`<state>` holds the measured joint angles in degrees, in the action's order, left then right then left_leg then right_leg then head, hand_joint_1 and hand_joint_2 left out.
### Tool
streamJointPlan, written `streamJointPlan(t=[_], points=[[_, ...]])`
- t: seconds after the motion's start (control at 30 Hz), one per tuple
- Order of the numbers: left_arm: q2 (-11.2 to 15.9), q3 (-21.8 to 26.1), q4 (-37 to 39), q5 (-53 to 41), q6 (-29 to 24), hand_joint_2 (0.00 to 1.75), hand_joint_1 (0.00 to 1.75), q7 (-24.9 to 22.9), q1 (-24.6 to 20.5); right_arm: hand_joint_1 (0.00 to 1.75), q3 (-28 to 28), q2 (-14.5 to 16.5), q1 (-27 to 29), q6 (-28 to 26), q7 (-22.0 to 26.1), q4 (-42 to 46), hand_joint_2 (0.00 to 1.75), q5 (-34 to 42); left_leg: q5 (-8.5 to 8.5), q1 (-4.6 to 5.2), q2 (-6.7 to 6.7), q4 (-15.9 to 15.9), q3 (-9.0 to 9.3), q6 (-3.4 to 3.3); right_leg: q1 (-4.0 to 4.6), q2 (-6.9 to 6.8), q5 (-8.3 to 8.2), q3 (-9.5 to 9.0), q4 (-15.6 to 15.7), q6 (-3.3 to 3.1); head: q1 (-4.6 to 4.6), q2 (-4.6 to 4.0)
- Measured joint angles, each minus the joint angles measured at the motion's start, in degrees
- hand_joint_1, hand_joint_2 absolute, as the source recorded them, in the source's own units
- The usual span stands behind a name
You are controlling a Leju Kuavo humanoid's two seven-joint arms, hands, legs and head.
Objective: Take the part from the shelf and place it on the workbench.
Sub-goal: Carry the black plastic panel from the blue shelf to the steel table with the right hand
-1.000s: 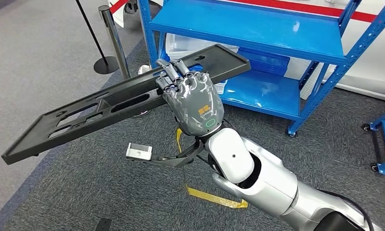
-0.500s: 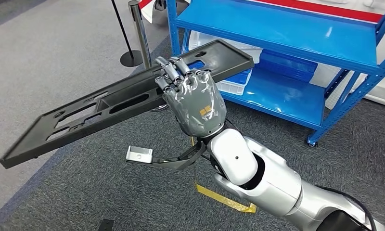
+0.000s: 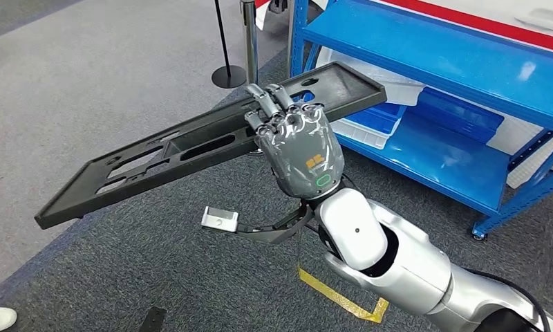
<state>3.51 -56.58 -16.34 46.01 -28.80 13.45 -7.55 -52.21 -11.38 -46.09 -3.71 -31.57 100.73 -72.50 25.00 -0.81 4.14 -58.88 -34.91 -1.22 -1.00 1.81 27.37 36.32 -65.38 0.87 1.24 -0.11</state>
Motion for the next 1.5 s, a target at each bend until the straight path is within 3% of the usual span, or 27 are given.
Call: streamJointPlan(t=[0.07,0.1,0.17,0.23,0.3,0.37,0.4,0.47,0.53,0.6,0.67,0.73,0.8,0.87,0.9,0.93,0.97,1.03,1.1,1.17,1.2,1.27,1.33,1.4,1.43,1.5], points=[[0.0,-0.6,0.0,-1.1,0.3,1.75,0.00,-0.5,-0.8,1.75,0.7,-1.0,0.6,0.4,-0.5,1.3,1.75,-0.2,0.03,-0.05,1.08,-0.6,-0.68,0.63,-0.17,1.81,-0.91,-1.82,4.2,-0.07,0.05,0.00],[0.0,-1.0,0.0,-1.6,0.5,1.75,0.00,-0.8,-1.2,1.75,1.0,-1.5,1.1,0.6,-0.8,1.9,1.75,-0.2,-0.14,-0.13,1.60,-0.6,-1.01,1.02,-0.07,1.94,-0.71,-1.92,4.5,-0.19,0.07,0.00],[0.3,-1.8,0.0,-2.6,0.8,1.75,0.00,-1.4,-1.6,1.75,1.6,-2.5,2.5,1.1,-1.5,3.1,1.75,-0.3,-0.45,-0.41,2.18,-0.4,-1.51,1.74,-0.05,0.92,-1.02,-1.87,4.8,-0.76,0.06,0.00],[0.4,-2.3,0.0,-3.3,1.0,1.75,0.00,-1.8,-1.7,1.75,2.1,-3.3,3.7,1.5,-2.0,4.1,1.75,-0.4,0.61,-0.29,0.13,-2.0,-2.44,2.25,-0.17,-0.08,-1.38,-1.93,5.2,-1.38,0.32,0.00],[0.4,-2.6,0.0,-3.9,1.2,1.75,0.00,-2.0,-2.2,1.75,2.9,-4.0,4.7,1.6,-2.5,5.1,1.75,-0.5,3.81,-0.20,-2.77,-7.9,-5.05,2.61,-0.02,-1.20,-1.50,-1.92,5.3,-1.69,0.73,0.00],[0.4,-3.0,0.0,-4.6,1.5,1.75,0.00,-2.4,-2.7,1.75,3.8,-4.9,6.2,1.6,-3.1,6.1,1.75,-0.6,6.35,-0.24,-3.64,-14.5,-7.97,2.71,0.28,-2.60,-1.44,-1.90,5.3,-1.87,0.85,0.00],[0.4,-3.4,0.0,-4.9,1.7,1.75,0.00,-2.6,-2.8,1.75,4.3,-5.4,7.0,1.7,-3.3,6.6,1.75,-0.7,6.19,-0.22,-3.71,-15.5,-8.32,2.60,0.42,-3.27,-1.40,-1.90,5.3,-1.93,0.84,0.00],[0.4,-4.0,0.0,-5.4,1.8,1.75,0.00,-3.0,-2.9,1.75,5.2,-6.1,8.3,1.7,-3.9,7.8,1.75,-1.0,3.26,0.01,-4.17,-11.1,-5.90,1.99,0.66,-4.36,-1.34,-1.96,5.3,-2.00,0.85,0.00],[0.4,-4.4,0.0,-5.6,1.9,1.75,0.00,-3.2,-3.0,1.75,6.3,-6.8,9.0,1.7,-4.3,9.1,1.75,-1.2,0.76,0.81,-6.42,-3.7,-2.10,0.92,0.94,-5.33,-1.27,-1.99,5.4,-1.94,0.84,0.00],[0.4,-4.9,0.0,-5.8,1.9,1.75,0.00,-3.4,-3.3,1.75,7.3,-7.5,9.7,1.8,-4.5,10.2,1.75,-1.3,0.33,1.55,-7.73,-0.3,-0.53,0.10,1.14,-6.42,-1.27,-2.01,5.5,-1.64,0.80,0.00],[0.4,-5.3,0.0,-5.9,1.9,1.75,0.00,-3.5,-3.3,1.75,7.8,-8.1,10.4,1.9,-4.5,10.8,1.75,-1.3,0.04,1.55,-6.64,0.2,-0.34,-0.38,1.28,-7.46,-1.20,-2.23,5.7,-1.14,0.79,0.00],[0.4,-5.4,0.0,-5.9,1.9,1.75,0.00,-3.6,-3.0,1.75,8.1,-8.6,10.9,2.1,-4.6,11.4,1.75,-1.3,-0.49,1.13,-5.58,1.2,0.17,-0.83,1.18,-6.17,-0.20,-2.06,4.7,-0.53,0.68,0.00],[0.3,-5.5,0.0,-6.1,2.1,1.75,0.00,-3.7,-3.1,1.75,8.4,-9.2,11.4,2.2,-4.7,12.0,1.75,-1.4,-0.83,0.82,-4.59,1.6,0.38,-1.19,0.90,-3.41,2.80,0.25,-0.6,-0.03,0.47,0.00],[0.3,-5.7,0.0,-6.4,2.2,1.75,0.00,-4.0,-3.2,1.75,8.8,-9.6,12.1,2.5,-4.9,12.5,1.75,-1.5,-0.87,0.76,-3.35,1.5,0.27,-1.37,0.67,-2.28,5.67,3.67,-7.8,0.28,0.37,0.00],[0.3,-5.7,0.0,-6.5,2.2,1.75,0.00,-4.0,-3.2,1.75,8.9,-9.8,12.6,2.6,-4.9,12.7,1.75,-1.5,-0.86,0.73,-2.63,1.4,0.24,-1.36,0.51,-2.18,5.80,4.52,-9.5,0.42,0.37,0.00],[0.3,-5.8,0.0,-6.7,2.2,1.75,0.00,-4.1,-3.1,1.75,8.9,-9.9,12.9,2.7,-5.0,12.8,1.75,-1.5,-0.82,0.67,-1.89,1.2,0.19,-1.29,0.33,-2.10,4.80,4.33,-9.1,0.55,0.37,0.00],[0.3,-5.8,0.0,-6.8,2.2,1.75,0.00,-4.1,-3.1,1.75,9.0,-10.0,13.1,2.7,-5.0,13.0,1.75,-1.5,-0.71,0.56,-1.17,0.9,0.12,-1.13,0.10,-1.81,2.98,3.17,-6.6,0.70,0.36,0.00],[0.2,-5.8,0.0,-7.0,2.0,1.75,0.00,-3.7,-3.2,1.75,9.2,-10.3,13.3,2.7,-5.0,13.3,1.75,-1.5,-0.33,0.34,0.13,-0.1,-0.39,-0.48,-0.42,0.62,-0.03,0.00,0.4,0.92,0.33,0.00],[0.2,-5.9,0.0,-7.3,1.9,1.75,0.00,-3.3,-3.6,1.75,9.4,-10.5,13.6,2.6,-5.0,13.6,1.75,-1.5,-0.21,0.22,1.30,-1.0,-1.37,0.28,-0.69,2.85,-0.66,-1.47,3.9,0.71,0.37,0.00],[0.3,-5.9,0.0,-7.6,1.8,1.75,0.00,-3.3,-3.8,1.75,9.4,-10.6,14.0,2.6,-5.0,13.9,1.75,-1.4,-0.54,0.00,2.45,-1.0,-2.08,0.96,-0.58,2.44,-0.68,-1.46,4.1,0.06,0.42,0.00],[0.2,-5.9,0.0,-7.8,1.9,1.75,0.00,-3.6,-3.8,1.75,9.4,-10.6,14.1,2.5,-5.0,14.0,1.75,-1.4,-0.52,-0.10,2.44,-1.2,-2.31,1.25,-0.55,1.81,-0.81,-1.51,4.3,-0.27,0.42,0.00],[0.2,-5.9,-0.1,-8.0,1.9,1.75,0.00,-4.2,-3.5,1.75,9.6,-10.6,14.1,2.4,-5.0,14.3,1.75,-1.4,1.05,-0.02,0.30,-3.8,-3.72,1.80,-0.68,0.49,-1.04,-1.69,4.7,-0.99,0.91,0.00],[0.1,-5.9,-0.1,-8.1,1.9,1.75,0.00,-4.5,-3.4,1.75,9.9,-10.6,14.2,2.3,-5.1,14.7,1.75,-1.4,4.28,0.02,-2.69,-10.5,-6.96,2.27,-0.47,-0.88,-1.03,-1.77,4.8,-1.38,1.38,0.00],[0.1,-5.9,-0.1,-8.1,1.9,1.75,0.00,-4.6,-3.3,1.75,10.2,-10.6,14.4,2.3,-5.1,14.8,1.75,-1.4,6.11,-0.05,-3.64,-16.3,-9.84,2.40,-0.18,-2.27,-0.92,-1.77,4.8,-1.55,1.39,0.00],[0.2,-5.9,-0.1,-8.1,1.9,1.75,0.00,-4.7,-3.2,1.75,10.2,-10.6,14.5,2.3,-5.1,14.8,1.75,-1.3,5.60,-0.02,-3.75,-16.5,-9.97,2.28,-0.05,-2.93,-0.85,-1.80,4.8,-1.61,1.40,0.00],[0.2,-5.9,-0.1,-8.1,2.0,1.75,0.00,-4.6,-3.0,1.75,10.4,-10.6,14.5,2.3,-5.1,14.9,1.75,-1.3,2.23,0.23,-4.24,-11.0,-7.11,1.61,0.19,-4.10,-0.71,-1.97,4.8,-1.64,1.40,0.00]])
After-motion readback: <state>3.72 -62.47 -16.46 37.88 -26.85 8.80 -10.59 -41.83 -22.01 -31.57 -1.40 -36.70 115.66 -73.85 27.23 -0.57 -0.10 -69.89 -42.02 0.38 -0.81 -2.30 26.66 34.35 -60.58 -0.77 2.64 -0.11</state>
